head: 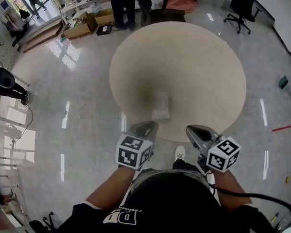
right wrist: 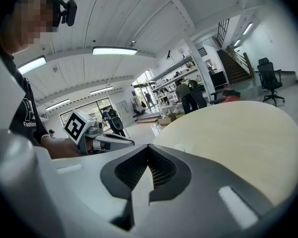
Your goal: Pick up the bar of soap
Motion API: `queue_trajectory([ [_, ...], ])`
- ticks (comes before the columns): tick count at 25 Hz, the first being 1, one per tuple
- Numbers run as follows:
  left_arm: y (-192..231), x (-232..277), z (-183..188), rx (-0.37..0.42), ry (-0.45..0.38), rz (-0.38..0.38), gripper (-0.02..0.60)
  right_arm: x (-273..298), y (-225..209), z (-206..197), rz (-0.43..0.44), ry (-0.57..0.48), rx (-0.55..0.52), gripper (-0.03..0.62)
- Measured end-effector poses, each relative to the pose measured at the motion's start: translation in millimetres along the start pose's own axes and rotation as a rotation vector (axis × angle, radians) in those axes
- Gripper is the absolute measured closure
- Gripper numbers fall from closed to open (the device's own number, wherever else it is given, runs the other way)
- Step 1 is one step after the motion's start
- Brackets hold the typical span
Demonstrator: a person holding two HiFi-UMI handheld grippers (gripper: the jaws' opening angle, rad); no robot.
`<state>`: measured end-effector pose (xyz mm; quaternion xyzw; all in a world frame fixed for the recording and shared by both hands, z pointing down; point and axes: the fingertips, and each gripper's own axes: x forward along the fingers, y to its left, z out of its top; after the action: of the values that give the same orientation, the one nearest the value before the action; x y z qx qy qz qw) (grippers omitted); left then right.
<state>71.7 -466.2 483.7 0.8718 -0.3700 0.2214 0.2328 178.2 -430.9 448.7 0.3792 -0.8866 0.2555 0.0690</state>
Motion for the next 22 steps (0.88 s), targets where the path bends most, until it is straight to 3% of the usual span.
queue_trajectory([
  [5, 21, 57, 17, -0.049, 0.049, 0.134, 0.492, 4, -55, 25, 0.071, 0.035, -0.012, 0.586],
  [10, 38, 96, 11, -0.165, 0.072, 0.275, 0.429, 6, -86, 28, 0.15, 0.075, -0.026, 0.586],
  [16, 52, 140, -10, -0.248, 0.165, 0.304, 0.363, 40, -107, 20, 0.199, 0.116, -0.014, 0.586],
  [22, 85, 174, -34, -0.29, 0.199, 0.366, 0.3, 81, -111, 12, 0.234, 0.148, -0.003, 0.586],
])
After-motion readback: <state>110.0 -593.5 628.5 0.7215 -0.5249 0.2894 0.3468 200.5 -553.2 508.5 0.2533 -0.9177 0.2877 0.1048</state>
